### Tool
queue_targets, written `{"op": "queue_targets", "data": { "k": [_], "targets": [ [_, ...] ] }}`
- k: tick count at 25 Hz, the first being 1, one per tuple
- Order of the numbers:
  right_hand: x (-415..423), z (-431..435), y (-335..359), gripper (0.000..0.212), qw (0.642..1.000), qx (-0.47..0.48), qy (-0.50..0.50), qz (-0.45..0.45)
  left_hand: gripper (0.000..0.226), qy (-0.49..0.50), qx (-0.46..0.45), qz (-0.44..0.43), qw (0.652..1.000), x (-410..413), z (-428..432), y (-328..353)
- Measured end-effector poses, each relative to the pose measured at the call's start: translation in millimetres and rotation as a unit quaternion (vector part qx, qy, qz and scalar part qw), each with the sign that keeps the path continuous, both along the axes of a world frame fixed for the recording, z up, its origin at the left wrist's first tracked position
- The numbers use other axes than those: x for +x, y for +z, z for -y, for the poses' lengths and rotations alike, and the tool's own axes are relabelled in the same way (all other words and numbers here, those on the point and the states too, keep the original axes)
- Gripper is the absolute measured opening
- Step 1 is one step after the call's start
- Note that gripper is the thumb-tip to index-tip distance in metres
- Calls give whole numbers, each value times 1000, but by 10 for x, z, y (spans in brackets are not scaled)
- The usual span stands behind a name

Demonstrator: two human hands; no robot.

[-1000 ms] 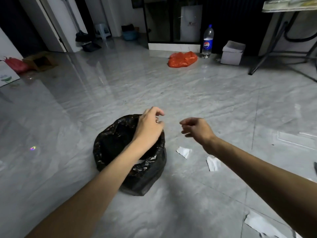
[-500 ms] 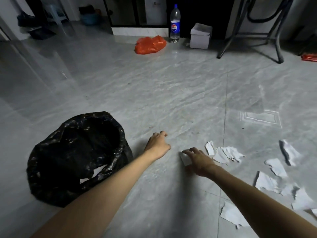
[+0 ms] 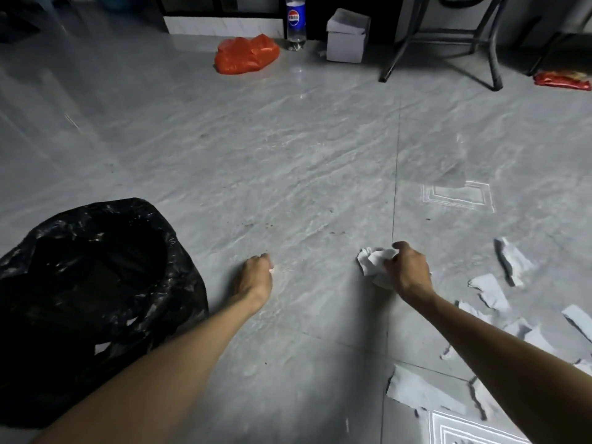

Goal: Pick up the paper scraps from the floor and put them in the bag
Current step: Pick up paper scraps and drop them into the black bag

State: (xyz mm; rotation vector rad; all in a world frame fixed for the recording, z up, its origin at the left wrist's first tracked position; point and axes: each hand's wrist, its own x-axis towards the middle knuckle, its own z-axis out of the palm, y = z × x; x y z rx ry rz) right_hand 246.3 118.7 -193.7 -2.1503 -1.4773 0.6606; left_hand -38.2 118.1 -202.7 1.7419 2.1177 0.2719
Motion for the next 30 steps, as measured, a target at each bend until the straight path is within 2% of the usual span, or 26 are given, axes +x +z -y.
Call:
{"op": "queue_targets", "data": {
  "k": [3,6,9,12,15,17,18,20,22,23,26,30],
  "targets": [
    [150,112,-72,28,999,-15,33,1,11,-42,58,77,995,312,-56,76],
    [175,244,-165,21,991,4,116,68,10,-199,74,111,971,895,-190,162],
    [225,450,-216,20,981,8,169,92,13,-365,32,37,930,1384,-308,111],
    [265,598,-220,17,971,34,204,124,9,-417,17,-30,908,1479,-315,-20],
    [316,649,-180,13,967,27,211,139,10,-388,35,6,921,1424,-208,-92],
    [300,659,-168,10,975,27,193,111,9,-330,21,58,942,1375,-88,-77],
    [256,663,-154,9,985,28,158,65,10,-286,21,85,954,1346,-33,-44],
    [130,646,-104,9,995,14,41,-88,8,-191,31,155,969,1289,58,112],
    [-73,599,9,5,966,-14,-41,-256,4,-112,56,220,967,1201,110,440],
    [-200,574,91,3,947,-24,-51,-316,2,-85,77,241,964,1142,129,653],
    [-639,487,481,6,906,-24,-24,-422,4,-53,142,274,950,854,228,1347],
    [-1224,349,1200,9,892,25,77,-445,9,-22,202,260,944,222,447,2060]
  ]
}}
